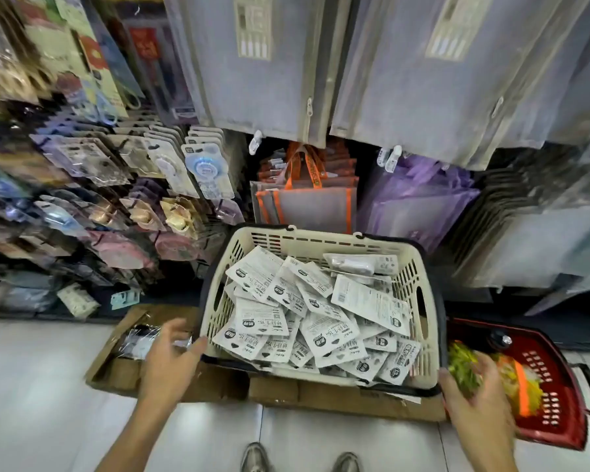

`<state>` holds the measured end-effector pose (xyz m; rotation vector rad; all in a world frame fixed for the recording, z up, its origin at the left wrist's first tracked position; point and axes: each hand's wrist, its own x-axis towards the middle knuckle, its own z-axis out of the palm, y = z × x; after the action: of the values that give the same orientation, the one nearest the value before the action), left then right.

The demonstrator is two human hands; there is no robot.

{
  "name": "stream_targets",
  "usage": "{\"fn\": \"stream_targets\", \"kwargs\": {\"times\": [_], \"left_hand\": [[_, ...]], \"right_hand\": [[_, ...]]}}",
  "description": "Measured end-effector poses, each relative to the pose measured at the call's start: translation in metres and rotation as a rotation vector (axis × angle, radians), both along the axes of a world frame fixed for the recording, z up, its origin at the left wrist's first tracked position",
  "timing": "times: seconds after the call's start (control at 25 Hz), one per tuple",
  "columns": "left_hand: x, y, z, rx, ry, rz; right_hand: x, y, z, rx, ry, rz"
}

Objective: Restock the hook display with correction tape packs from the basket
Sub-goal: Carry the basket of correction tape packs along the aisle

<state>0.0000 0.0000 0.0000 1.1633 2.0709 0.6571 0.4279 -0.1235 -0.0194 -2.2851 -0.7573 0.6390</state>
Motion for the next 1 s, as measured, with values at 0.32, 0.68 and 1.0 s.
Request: {"fn": "stream_targets", "kwargs": {"times": [0.32,0.68,1.0], "left_hand": [[0.023,0.031,-0.044,-0.015,0.13,-0.071],[-0.006,0.044,-0.062,0.111,-0.11,-0.028],[-0.284,-0.076,-0.051,0.223,-0.296,0.326]], "right_hand": [[-0.013,0.034,-0.05,0.005,0.209,0.039],[-0.04,0.044,-0.033,0.02,0.092,-0.1],[-0.309,0.048,0.013,-0.069,-0.079,0.123]]}}
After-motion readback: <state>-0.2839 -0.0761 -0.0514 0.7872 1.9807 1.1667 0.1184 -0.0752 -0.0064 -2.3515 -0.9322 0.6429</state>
